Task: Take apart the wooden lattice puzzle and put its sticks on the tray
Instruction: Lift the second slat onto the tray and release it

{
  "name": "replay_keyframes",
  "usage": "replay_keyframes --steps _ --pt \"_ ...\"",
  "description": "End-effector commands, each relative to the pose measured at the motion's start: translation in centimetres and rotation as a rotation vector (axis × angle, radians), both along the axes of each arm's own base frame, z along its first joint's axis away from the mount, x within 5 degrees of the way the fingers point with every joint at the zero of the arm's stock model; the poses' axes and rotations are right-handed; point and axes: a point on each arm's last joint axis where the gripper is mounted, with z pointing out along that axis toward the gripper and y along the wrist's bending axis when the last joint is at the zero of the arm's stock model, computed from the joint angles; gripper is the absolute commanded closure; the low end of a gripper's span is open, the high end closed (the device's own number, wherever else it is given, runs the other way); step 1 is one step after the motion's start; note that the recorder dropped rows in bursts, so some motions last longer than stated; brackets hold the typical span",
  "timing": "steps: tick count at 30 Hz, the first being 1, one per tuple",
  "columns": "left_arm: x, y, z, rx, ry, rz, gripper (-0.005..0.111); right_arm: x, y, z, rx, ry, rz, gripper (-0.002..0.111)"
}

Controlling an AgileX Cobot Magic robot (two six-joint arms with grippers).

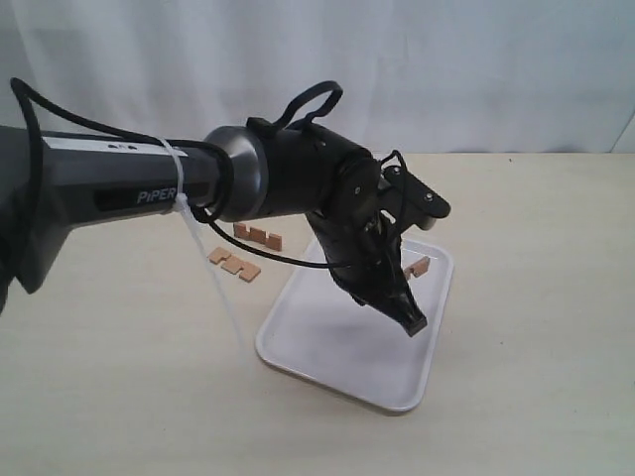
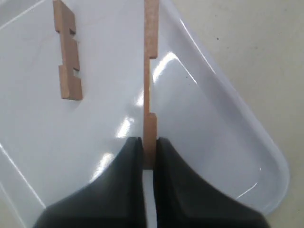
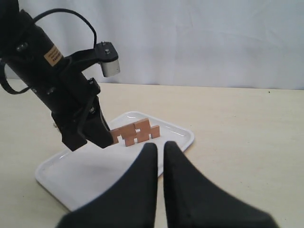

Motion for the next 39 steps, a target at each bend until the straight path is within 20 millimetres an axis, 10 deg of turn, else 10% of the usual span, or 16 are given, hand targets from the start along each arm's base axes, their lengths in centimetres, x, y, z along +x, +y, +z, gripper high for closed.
replay_keyframes --steps 1,19,26,39 --pt "0.1 -0.5 -1.4 -0.001 0.01 -0.009 0.102 0.0 0.0 -0.1 -0.003 0.0 0.002 0.104" --pt "0.7 -0.6 -4.6 0.011 0.017 0.0 0.101 0.0 0.0 -0.1 -0.003 0.0 0.002 0.104" --pt "0.7 -0.7 -4.5 0.009 0.009 -0.002 0.069 0.0 0.0 -0.1 -0.003 0.0 0.002 0.104" --pt "1.4 3.0 5.2 0.054 -0.117 0.004 0.058 0.0 0.0 -0.1 -0.003 0.0 0.002 0.104"
